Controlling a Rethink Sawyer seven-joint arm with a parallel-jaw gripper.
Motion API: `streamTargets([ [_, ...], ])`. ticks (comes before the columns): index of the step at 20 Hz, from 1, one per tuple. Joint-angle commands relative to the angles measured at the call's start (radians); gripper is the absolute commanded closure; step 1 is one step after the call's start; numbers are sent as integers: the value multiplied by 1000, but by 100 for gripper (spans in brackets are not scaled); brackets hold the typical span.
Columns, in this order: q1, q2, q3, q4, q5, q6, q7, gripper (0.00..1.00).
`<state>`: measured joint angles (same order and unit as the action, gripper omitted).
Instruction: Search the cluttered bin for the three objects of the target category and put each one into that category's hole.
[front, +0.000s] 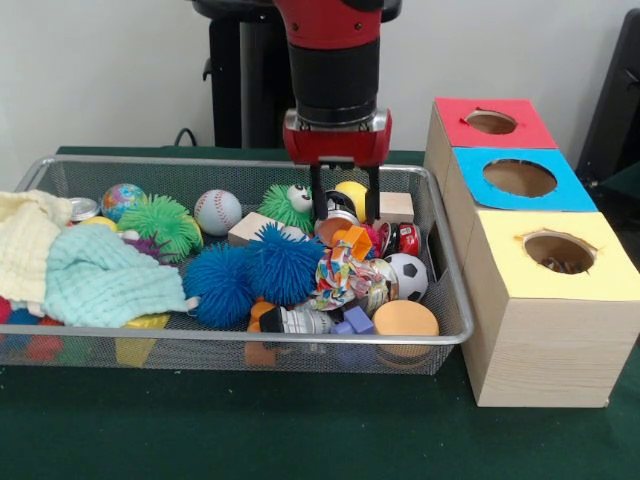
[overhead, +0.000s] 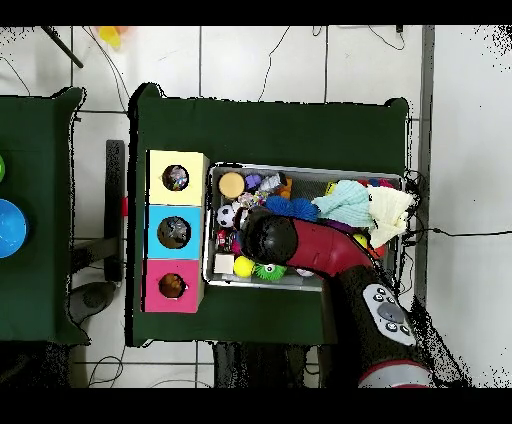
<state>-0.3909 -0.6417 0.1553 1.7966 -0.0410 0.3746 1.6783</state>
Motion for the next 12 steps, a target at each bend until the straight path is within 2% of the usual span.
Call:
streamTargets([
  [1, 18, 48, -24, -95, 21, -26, 160, 0],
  [4, 18, -5, -27, -100, 36, 55, 150, 0],
  [7, -18, 12, 12, -86, 42, 6, 137, 0],
  [12, -40, 33, 33, -77, 41, -39, 138, 0],
])
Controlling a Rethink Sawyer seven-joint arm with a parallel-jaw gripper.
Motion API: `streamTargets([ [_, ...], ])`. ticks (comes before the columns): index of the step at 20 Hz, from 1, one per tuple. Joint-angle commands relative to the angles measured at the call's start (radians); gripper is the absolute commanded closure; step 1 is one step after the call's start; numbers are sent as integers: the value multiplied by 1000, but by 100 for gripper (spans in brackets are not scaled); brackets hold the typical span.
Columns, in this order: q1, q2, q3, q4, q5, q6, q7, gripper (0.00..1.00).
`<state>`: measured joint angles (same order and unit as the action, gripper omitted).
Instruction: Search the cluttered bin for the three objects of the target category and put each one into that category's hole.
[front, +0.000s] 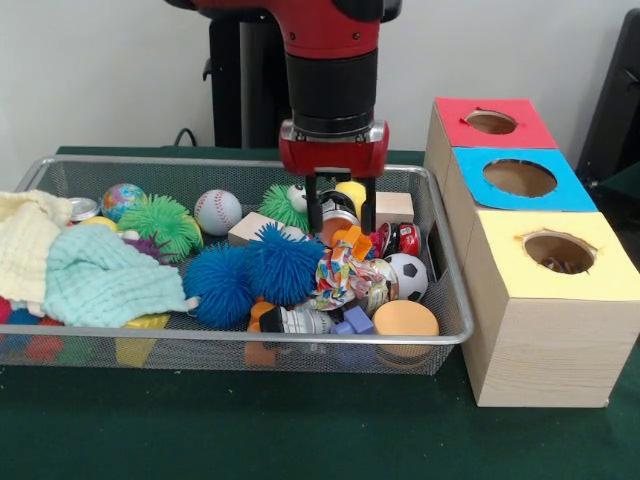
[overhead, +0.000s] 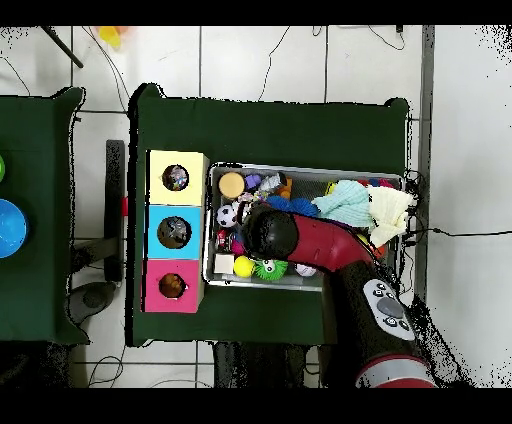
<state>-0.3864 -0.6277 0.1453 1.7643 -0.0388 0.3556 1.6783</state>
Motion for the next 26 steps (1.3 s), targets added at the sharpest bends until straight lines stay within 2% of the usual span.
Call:
streamTargets([
  [1, -47, 22, 46, -51, 40, -20, 136, 0],
  [3, -42, 23, 41, -67, 40, -8, 134, 0],
  [6, -10, 6, 9, -120, 36, 78, 125, 0],
  [8, -4, 10, 13, -143, 37, 105, 114, 0],
  [13, -8, 43, 28, -147, 41, 54, 126, 0],
  [22, -13, 41, 31, -134, 37, 44, 124, 0],
  [24, 7, 47, 6, -155, 30, 51, 132, 0],
  [26, 76, 45, -85, -192, 7, 62, 171, 0],
])
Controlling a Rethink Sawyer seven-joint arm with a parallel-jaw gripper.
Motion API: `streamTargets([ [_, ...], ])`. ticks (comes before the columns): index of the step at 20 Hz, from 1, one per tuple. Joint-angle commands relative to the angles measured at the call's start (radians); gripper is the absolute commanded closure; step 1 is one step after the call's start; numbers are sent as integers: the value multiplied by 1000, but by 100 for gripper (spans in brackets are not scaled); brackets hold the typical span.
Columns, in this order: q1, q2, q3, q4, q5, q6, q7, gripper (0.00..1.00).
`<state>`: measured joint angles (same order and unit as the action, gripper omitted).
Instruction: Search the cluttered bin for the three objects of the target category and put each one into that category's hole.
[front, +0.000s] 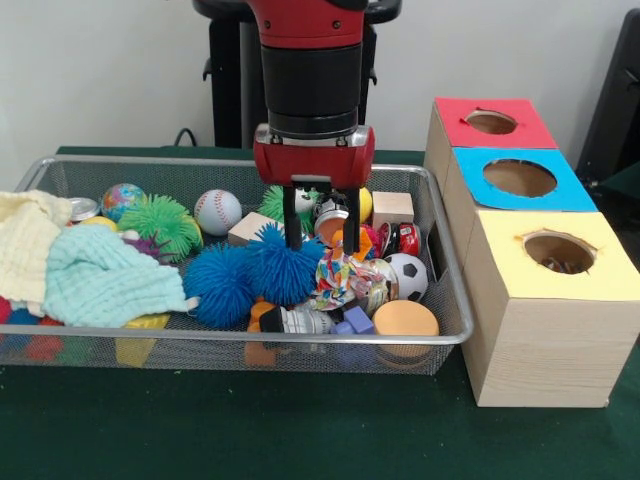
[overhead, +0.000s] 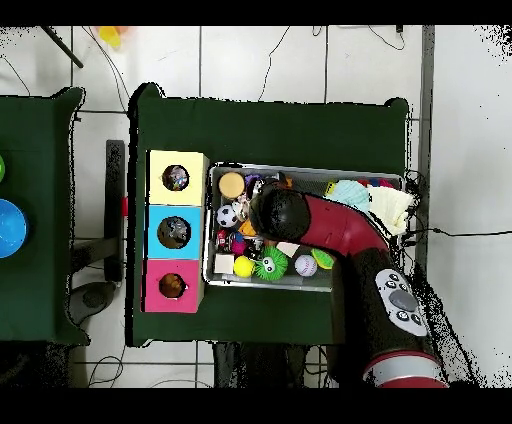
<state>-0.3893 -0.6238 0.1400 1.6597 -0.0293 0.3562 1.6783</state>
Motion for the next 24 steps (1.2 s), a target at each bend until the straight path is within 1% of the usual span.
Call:
streamTargets([
  [1, 91, 53, -90, -82, 1, 45, 187, 0],
  [3, 92, 68, -90, -81, 9, 28, 186, 0],
  [8, 104, 64, -104, -82, 22, 41, 176, 0],
  [12, 115, 76, -115, -89, 28, 38, 177, 0],
  [16, 106, 90, -103, -90, 39, 30, 166, 0],
  [18, 85, 99, -80, -98, 47, 44, 148, 0],
  [19, 75, 104, -70, -103, 49, 50, 133, 100],
  [22, 59, 112, -49, -106, 53, 69, 114, 100],
  [24, 66, 118, -57, -127, 51, 93, 106, 100],
])
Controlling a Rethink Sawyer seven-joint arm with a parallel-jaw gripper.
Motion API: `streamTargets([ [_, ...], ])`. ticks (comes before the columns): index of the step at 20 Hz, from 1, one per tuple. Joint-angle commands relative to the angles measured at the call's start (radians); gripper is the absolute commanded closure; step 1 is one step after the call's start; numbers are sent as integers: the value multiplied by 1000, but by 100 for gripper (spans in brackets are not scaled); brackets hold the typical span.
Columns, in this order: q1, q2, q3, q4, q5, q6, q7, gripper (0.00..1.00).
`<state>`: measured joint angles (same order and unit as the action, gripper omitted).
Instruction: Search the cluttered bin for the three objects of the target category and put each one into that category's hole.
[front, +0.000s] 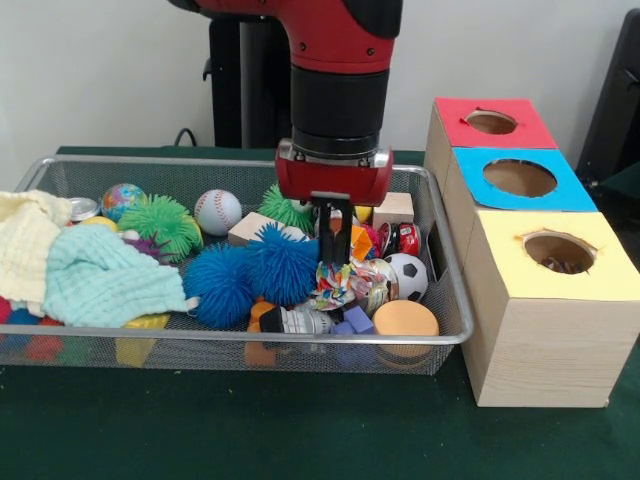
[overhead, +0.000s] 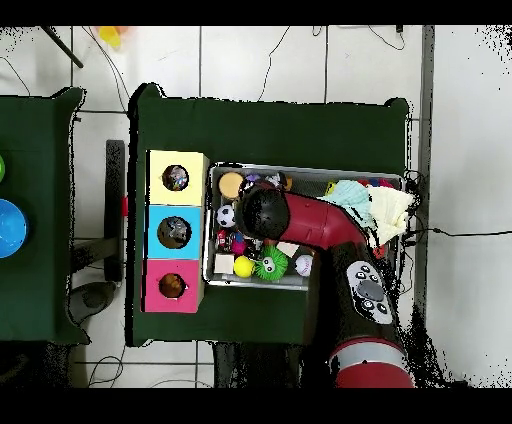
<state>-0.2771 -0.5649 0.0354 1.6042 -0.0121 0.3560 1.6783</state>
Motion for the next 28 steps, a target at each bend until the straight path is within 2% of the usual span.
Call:
streamTargets([
  [1, -45, 58, 47, -75, 30, 102, 100, 100],
  [6, -24, 50, 26, -94, 8, 103, 95, 100],
  [12, -38, 24, 37, -49, 16, 87, 105, 100],
  [13, -39, 25, 36, -51, 12, 77, 104, 0],
  [16, -30, 25, 28, -49, 20, 71, 124, 0],
  [19, -23, 14, 23, -14, 21, 51, 142, 0],
  [22, -16, 14, 18, 44, 12, -25, 174, 0],
  [24, -3, 40, 6, 66, 5, -86, 203, 0],
  [28, 14, 33, -12, 76, 11, -69, 206, 0],
])
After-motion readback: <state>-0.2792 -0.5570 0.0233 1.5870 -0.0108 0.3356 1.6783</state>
